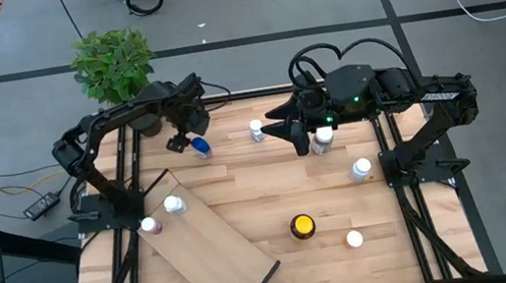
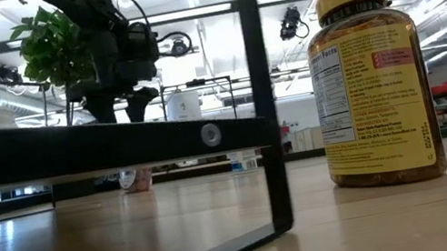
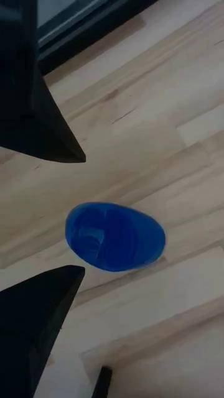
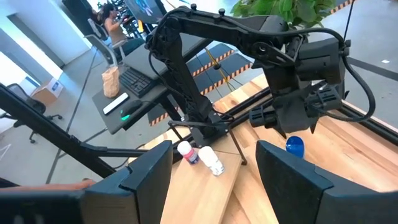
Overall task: Pick and place medicine bottles onto shelf by color
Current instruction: Put the blue transparent pill bottle on the shelf
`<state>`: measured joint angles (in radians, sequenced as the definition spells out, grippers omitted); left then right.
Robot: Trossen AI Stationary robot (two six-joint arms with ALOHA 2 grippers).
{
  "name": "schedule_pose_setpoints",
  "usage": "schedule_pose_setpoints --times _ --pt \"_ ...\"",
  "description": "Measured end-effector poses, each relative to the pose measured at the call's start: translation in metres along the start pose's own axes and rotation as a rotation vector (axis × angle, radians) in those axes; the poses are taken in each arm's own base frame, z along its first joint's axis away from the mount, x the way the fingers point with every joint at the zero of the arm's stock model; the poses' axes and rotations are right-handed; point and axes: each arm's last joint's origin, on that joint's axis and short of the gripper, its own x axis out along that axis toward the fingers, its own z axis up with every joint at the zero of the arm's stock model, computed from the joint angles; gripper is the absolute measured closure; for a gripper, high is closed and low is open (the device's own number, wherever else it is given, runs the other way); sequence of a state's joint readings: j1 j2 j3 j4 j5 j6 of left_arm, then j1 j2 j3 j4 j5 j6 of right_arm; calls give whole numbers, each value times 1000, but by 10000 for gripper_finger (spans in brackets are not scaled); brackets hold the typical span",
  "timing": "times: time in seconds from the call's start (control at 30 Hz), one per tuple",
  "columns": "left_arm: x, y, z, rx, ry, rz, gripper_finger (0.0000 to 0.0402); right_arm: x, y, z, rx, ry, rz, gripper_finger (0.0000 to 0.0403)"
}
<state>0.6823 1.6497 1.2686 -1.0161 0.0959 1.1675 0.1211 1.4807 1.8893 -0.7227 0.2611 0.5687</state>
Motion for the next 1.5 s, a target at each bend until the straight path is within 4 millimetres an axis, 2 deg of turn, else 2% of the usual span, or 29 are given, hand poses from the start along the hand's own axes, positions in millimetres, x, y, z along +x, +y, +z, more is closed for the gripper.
schedule_pose_setpoints --times 0.27,0.53,0.83,1.07,1.3,1.4,1.5 --pt "0 -1 -1 0 -73 -46 113 0 0 0 7 0 0 164" --pt "13 1 -1 11 -32 -86 113 0 0 0 16 0 0 164" --pt "14 2 -1 34 -37 -81 113 0 0 0 26 0 0 164" --pt "26 4 -1 40 -22 -122 113 0 0 0 26 0 0 164" --pt "26 6 -1 60 -18 -111 113 0 0 0 27 0 0 164" --pt "26 6 -1 59 -17 -111 120 0 0 0 26 0 0 164" --pt "26 5 -1 60 -14 -118 146 0 0 0 26 0 0 164"
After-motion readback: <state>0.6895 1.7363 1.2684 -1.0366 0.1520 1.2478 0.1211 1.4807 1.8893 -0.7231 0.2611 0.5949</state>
